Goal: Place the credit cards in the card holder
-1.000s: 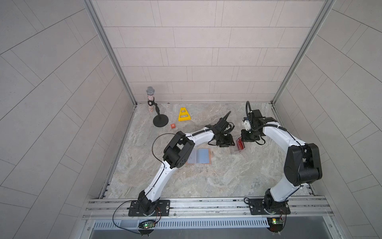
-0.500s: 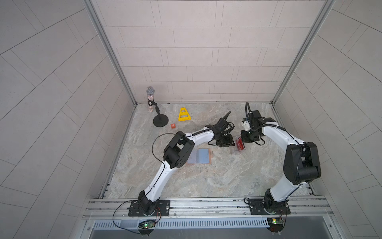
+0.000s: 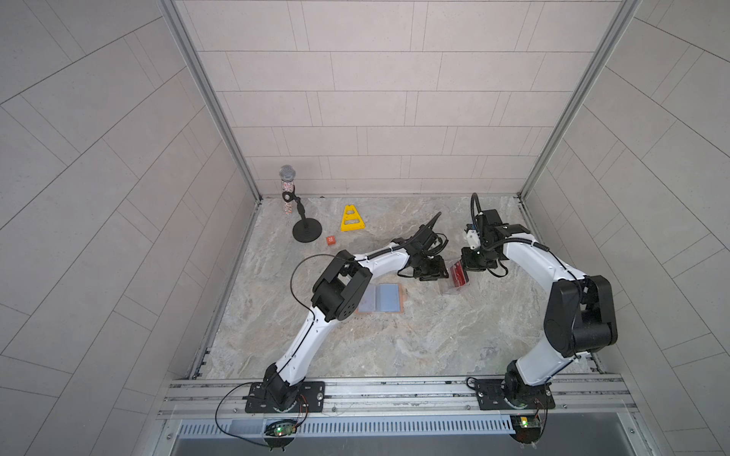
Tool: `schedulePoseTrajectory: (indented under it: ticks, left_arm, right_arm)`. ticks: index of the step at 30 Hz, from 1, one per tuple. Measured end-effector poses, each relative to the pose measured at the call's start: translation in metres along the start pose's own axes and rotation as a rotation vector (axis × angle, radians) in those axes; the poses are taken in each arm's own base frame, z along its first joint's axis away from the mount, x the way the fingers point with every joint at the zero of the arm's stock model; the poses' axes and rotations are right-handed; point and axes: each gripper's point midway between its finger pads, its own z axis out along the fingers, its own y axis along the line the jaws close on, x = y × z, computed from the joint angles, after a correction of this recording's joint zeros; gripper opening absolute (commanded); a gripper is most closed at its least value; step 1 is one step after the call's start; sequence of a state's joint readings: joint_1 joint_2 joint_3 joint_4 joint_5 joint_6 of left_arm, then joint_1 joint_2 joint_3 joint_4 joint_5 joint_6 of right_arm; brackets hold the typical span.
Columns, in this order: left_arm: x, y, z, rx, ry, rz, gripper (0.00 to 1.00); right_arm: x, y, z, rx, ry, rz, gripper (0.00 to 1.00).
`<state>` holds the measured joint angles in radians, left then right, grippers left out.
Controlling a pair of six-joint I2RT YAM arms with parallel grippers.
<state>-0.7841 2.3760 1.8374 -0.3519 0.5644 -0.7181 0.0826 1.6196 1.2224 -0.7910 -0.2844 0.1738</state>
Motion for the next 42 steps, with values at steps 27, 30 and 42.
schedulePoseTrajectory:
  ticks: [27, 30, 42]
  left_arm:
    - [-0.007, -0.064, -0.058, 0.145, -0.048, 0.092, 0.63]
    - [-0.008, -0.080, -0.088, 0.150, -0.102, 0.148, 0.63]
    - [0.010, -0.006, -0.197, -0.080, -0.299, 0.163, 0.64]
  right_arm:
    - [-0.017, 0.009, -0.108, -0.058, -0.302, 0.028, 0.00]
    - [-0.018, 0.015, -0.121, -0.080, -0.345, 0.021, 0.00]
    - [-0.014, 0.068, -0.109, -0.332, -0.328, -0.003, 0.00]
